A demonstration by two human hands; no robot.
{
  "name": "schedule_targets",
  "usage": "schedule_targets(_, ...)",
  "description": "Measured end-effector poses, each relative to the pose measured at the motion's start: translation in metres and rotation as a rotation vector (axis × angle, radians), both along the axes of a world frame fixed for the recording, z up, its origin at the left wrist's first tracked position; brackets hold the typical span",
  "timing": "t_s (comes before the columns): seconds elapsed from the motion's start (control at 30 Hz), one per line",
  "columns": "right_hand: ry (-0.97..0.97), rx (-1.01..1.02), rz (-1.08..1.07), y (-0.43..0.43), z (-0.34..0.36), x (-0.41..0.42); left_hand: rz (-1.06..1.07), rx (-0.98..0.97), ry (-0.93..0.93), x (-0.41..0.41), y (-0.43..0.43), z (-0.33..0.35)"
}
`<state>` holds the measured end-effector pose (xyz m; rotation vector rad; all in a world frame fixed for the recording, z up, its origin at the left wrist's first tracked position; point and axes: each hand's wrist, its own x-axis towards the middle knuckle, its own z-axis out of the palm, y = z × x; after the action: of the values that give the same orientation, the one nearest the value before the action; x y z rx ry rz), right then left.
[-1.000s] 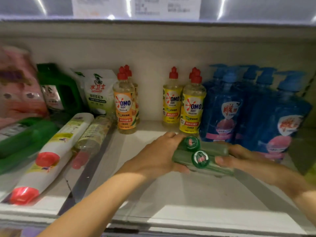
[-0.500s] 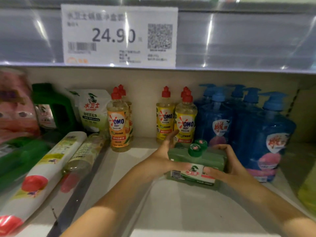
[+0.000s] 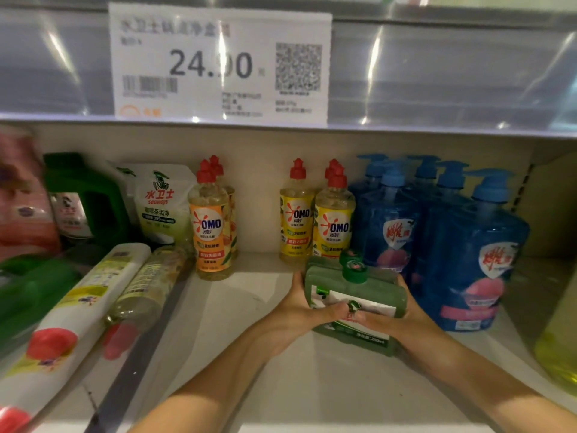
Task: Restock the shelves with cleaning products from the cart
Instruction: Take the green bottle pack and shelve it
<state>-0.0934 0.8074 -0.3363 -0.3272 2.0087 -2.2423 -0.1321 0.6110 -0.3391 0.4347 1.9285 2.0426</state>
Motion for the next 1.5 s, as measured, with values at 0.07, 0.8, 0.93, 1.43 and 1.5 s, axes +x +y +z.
schedule_targets(0.07,0.021,0.08,-0.046,-0.002,0.001,0.004,-0.022,-0.022,0.022,0.001,-0.002,0.002)
schedule_targets(0.8,-0.013,-0.095,-0.126,-0.057,0.065,0.092,0.037,-0.097,0.161,0.094,-0.048,0.065)
schedule_targets(0.93,0.007,-0.062,-0.158,-0.067,0.066,0.118,0.052,-0.076,0.194,0.123,-0.063,0.066)
schedule_targets(1.43,0.052,-0.026,-0.011,-0.071,0.096,0.23,0.039,0.014,0.202,0.252,-0.069,0.095)
schedule_targets(1.5,0.055,-0.032,0.009,-0.065,0.102,0.25,0.042,0.006,0.205,0.275,-0.064,0.102)
